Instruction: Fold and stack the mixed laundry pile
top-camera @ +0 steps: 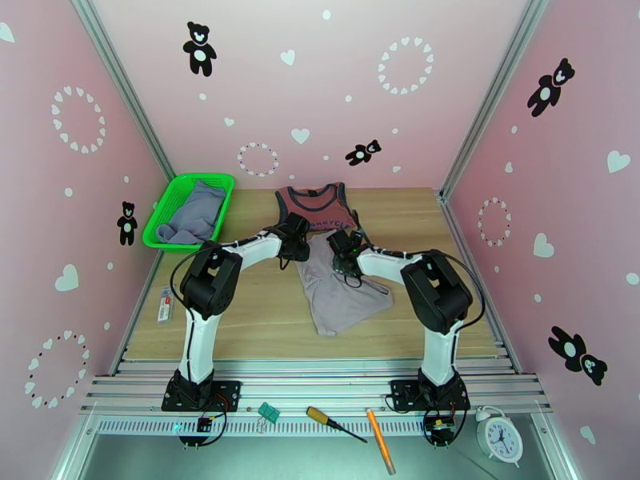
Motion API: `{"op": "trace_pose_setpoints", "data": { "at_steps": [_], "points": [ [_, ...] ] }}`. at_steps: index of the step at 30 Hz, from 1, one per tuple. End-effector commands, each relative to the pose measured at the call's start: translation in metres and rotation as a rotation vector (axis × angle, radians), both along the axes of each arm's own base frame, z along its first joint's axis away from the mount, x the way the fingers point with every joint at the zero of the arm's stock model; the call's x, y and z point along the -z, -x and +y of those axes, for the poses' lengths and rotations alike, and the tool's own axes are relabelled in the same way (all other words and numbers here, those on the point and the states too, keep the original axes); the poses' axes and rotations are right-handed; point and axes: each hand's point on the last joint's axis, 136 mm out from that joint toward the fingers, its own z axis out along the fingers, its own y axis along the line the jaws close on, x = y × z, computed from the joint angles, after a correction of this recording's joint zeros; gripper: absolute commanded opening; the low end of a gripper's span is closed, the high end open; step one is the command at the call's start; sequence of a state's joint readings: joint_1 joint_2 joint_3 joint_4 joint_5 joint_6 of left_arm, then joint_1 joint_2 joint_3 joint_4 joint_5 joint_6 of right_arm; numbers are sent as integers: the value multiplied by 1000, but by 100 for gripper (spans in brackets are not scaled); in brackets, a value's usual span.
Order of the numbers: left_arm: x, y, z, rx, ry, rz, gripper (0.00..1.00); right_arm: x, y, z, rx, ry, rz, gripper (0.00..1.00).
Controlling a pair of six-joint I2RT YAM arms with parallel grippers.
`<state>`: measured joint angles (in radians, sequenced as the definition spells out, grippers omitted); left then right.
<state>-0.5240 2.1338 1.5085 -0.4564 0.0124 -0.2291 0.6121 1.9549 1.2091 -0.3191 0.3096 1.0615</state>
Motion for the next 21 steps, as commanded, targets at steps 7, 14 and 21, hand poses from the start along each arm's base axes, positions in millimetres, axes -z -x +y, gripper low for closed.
{"op": "trace_pose_setpoints", "data": {
  "at_steps": [7,14,21],
  "points": [
    [-123,12,0,103,90,-222,45,-67,4,-22,-71,176,-20,30],
    [-227,80,-17,320,101,-521,71,-195,18,-65,-300,293,-257,62],
    [-168,195,-46,661,-159,-398,91,-270,71,-125,-451,296,-415,75]
  ]
}}
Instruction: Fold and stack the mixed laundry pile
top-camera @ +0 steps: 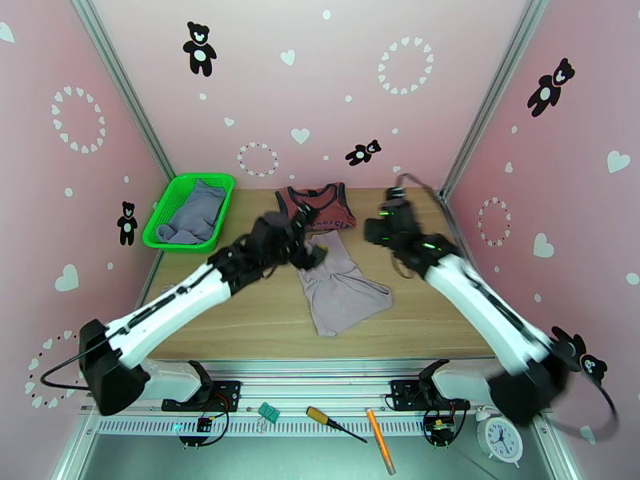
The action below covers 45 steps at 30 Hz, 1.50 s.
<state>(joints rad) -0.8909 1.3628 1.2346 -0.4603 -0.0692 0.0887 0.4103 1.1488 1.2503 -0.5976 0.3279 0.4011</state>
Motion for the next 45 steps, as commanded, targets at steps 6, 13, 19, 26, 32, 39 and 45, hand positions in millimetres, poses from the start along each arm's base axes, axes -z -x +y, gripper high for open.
{"op": "trace_pose_setpoints", "data": {
  "at_steps": [6,13,19,26,32,39,45],
  "points": [
    [148,95,14,214,-699,111,86,-8,58,-32,-126,191,-26,83],
    [185,139,-9,394,-826,158,86,-7,76,-22,-219,157,-73,84],
    [215,119,-19,383,-911,94,86,9,73,-18,-241,166,-20,84],
    [243,96,-23,344,-888,147,79,21,69,-13,-266,173,16,84],
    [261,88,-16,267,-909,219,0,21,65,-12,-295,221,17,85],
    [256,99,22,55,-878,293,0,47,69,-9,-598,620,86,82],
    [257,113,48,-87,-861,316,0,112,71,-5,-1038,1044,255,82]
  ]
}}
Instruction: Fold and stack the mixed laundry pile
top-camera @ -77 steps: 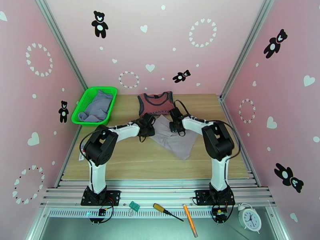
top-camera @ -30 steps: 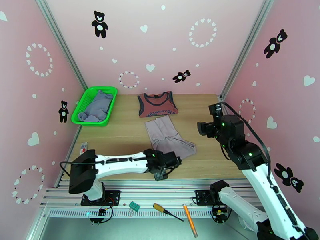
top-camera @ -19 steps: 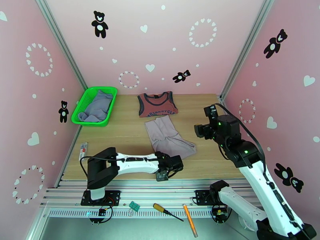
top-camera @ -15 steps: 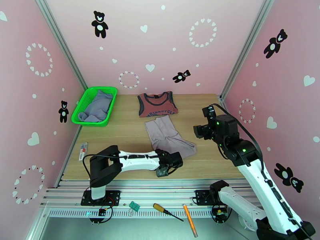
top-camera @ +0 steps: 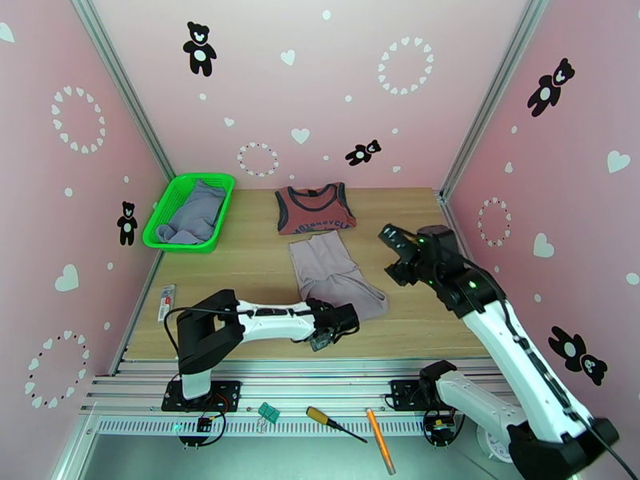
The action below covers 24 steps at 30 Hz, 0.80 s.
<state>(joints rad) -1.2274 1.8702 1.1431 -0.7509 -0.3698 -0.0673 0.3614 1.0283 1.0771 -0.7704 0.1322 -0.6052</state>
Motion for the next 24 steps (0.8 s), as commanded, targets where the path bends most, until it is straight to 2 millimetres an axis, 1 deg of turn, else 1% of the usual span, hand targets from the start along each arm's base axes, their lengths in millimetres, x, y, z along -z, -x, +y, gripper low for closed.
{"op": "trace_pose_setpoints", "data": {
  "at_steps": [1,2,4,6,7,8,9,11,14,17,20,24],
  "points": [
    [7,15,34,-136,-48,16,0,51,18,1,-390,353,140,82],
    [5,16,36,-153,-42,9,0,64,24,2,-491,419,183,82],
    [2,17,38,-183,-14,7,0,79,25,9,-611,484,219,82],
    [-3,17,38,-204,22,0,0,88,30,27,-735,518,200,82],
    [-6,16,37,-212,39,-5,0,92,35,35,-783,521,201,83],
    [-9,17,36,-217,58,-7,0,99,42,40,-843,541,220,83],
    [-11,16,34,-221,80,-8,0,107,44,44,-886,575,215,83],
    [-13,16,31,-218,106,-12,0,128,47,47,-950,642,210,83],
    [-13,12,30,-219,117,-23,0,150,58,49,-1015,681,257,82],
    [-10,10,33,-226,113,-23,0,164,76,52,-1068,689,284,82],
    [-6,10,35,-237,118,-17,0,174,90,47,-1108,715,297,82],
    [-7,10,34,-239,123,-13,0,181,94,47,-1125,715,292,82]
  ]
}}
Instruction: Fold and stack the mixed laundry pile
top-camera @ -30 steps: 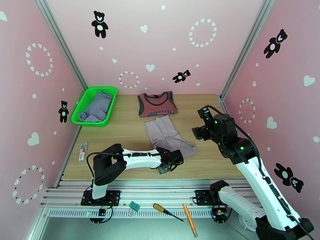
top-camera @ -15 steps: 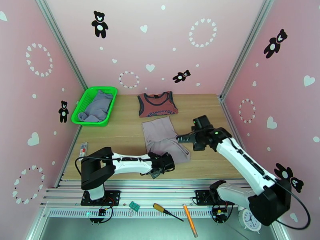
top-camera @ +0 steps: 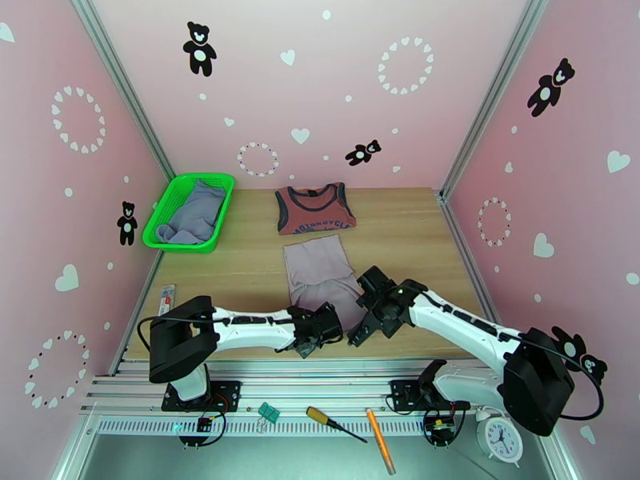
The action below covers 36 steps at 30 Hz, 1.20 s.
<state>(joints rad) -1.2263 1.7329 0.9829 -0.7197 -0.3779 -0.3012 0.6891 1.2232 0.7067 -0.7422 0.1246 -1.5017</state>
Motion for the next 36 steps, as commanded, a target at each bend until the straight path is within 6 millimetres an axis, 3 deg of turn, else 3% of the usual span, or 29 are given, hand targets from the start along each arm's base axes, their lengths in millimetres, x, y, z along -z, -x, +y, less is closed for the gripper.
{"op": "trace_pose_setpoints", "data": {
  "at_steps": [1,15,18,22,23,24,25,29,36],
  "points": [
    [-3,0,-1,-21,30,3,0,2,0,1,-31,-4,-20,82],
    [-5,-3,-7,-24,64,-4,0,29,-17,8,44,-33,-31,65],
    [-7,-4,-8,-24,74,-10,0,31,-19,5,64,-42,-31,55],
    [-11,-7,-10,-30,93,-20,0,29,-21,2,86,-44,-38,33],
    [-13,-8,-11,-33,100,-22,0,27,-23,3,92,-48,-46,26],
    [-16,-9,-12,-38,112,-26,0,25,-24,3,104,-53,-52,9],
    [-19,-11,-13,-44,123,-30,0,21,-26,5,116,-63,-62,0],
    [-38,-22,-16,-71,161,-60,0,-4,-39,20,195,-166,-98,0],
    [-89,-71,-9,-145,214,-128,0,-57,-80,52,305,-334,-139,0]
  ]
}}
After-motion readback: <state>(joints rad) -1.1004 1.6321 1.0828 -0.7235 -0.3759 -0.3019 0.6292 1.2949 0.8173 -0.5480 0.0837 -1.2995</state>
